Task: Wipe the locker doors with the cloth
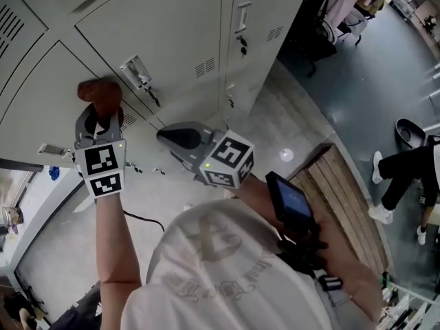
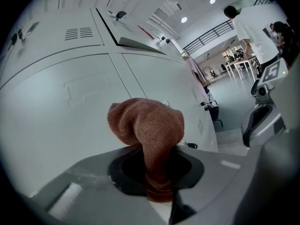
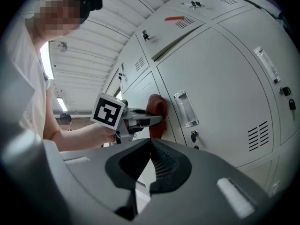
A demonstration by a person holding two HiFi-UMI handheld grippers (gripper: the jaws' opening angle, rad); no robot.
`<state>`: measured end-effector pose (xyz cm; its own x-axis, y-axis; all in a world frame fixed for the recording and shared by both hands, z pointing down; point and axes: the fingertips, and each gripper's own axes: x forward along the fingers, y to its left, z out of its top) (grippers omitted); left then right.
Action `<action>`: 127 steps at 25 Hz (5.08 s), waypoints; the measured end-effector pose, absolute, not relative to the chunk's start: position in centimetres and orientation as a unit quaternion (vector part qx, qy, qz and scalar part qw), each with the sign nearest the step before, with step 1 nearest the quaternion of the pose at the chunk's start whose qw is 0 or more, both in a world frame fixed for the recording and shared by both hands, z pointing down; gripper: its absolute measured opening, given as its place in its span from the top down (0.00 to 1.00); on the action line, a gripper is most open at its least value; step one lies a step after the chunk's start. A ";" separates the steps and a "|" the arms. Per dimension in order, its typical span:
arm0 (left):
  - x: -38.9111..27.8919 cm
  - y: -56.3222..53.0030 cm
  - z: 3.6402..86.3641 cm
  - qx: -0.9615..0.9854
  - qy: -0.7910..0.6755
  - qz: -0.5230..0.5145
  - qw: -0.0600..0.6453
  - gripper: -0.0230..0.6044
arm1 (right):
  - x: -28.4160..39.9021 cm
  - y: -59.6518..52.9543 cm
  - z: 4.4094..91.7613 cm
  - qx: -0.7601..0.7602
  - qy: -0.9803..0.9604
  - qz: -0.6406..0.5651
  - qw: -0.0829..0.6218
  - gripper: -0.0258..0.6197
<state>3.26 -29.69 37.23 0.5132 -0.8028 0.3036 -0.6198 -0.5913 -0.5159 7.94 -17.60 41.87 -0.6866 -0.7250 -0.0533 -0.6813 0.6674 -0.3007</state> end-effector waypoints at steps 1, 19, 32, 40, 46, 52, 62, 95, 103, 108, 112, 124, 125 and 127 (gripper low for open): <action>3.4 -29.7 37.4 -0.853 0.417 -0.263 0.172 0.83 | 7.9 -17.6 41.9 -0.386 0.909 -0.130 0.085 0.95; 3.5 -30.0 41.9 -0.860 0.431 -0.250 0.109 0.83 | 9.7 -17.3 42.8 -0.390 0.906 -0.138 0.088 0.95; -6.1 -30.0 42.1 -0.823 0.509 -0.242 0.072 0.83 | 6.8 -17.6 43.2 -0.364 0.917 -0.145 0.077 0.95; -11.4 -29.9 40.4 -0.780 0.540 -0.288 0.129 0.83 | 4.9 -17.7 43.4 -0.348 0.922 -0.154 0.078 0.95; -15.3 -29.7 40.3 -0.745 0.549 -0.338 0.170 0.83 | 4.0 -18.0 43.4 -0.342 0.923 -0.158 0.078 0.95; -16.8 -29.3 41.0 -0.746 0.547 -0.337 0.175 0.83 | 2.9 -17.9 43.7 -0.335 0.925 -0.161 0.075 0.95; -20.4 -29.3 48.0 -0.772 0.549 -0.316 0.063 0.83 | 3.2 -17.9 43.9 -0.345 0.921 -0.165 0.075 0.95; -12.0 -29.1 47.9 -0.787 0.551 -0.027 -0.277 0.83 | 5.5 -17.6 44.1 -0.346 0.911 -0.194 0.111 0.95; -9.2 -29.9 47.0 -0.804 0.519 -0.008 -0.288 0.83 | 6.2 -17.6 44.0 -0.356 0.908 -0.190 0.110 0.95; -8.3 -30.6 45.9 -0.830 0.490 -0.008 -0.266 0.83 | 5.2 -18.3 44.0 -0.365 0.909 -0.179 0.098 0.95; -7.9 -30.5 46.3 -0.816 0.524 -0.028 -0.241 0.82 | 5.4 -17.6 43.4 -0.354 0.916 -0.171 0.085 0.95; -2.2 -29.8 47.6 -0.840 0.493 -0.054 -0.221 0.82 | 7.7 -16.5 44.4 -0.358 0.913 -0.175 0.085 0.95; -1.4 -29.8 47.9 -0.844 0.485 -0.058 -0.222 0.82 | 8.2 -16.5 44.5 -0.362 0.911 -0.177 0.085 0.95; -0.1 -29.9 47.9 -0.852 0.470 -0.066 -0.220 0.83 | 8.8 -16.6 44.5 -0.371 0.907 -0.180 0.086 0.95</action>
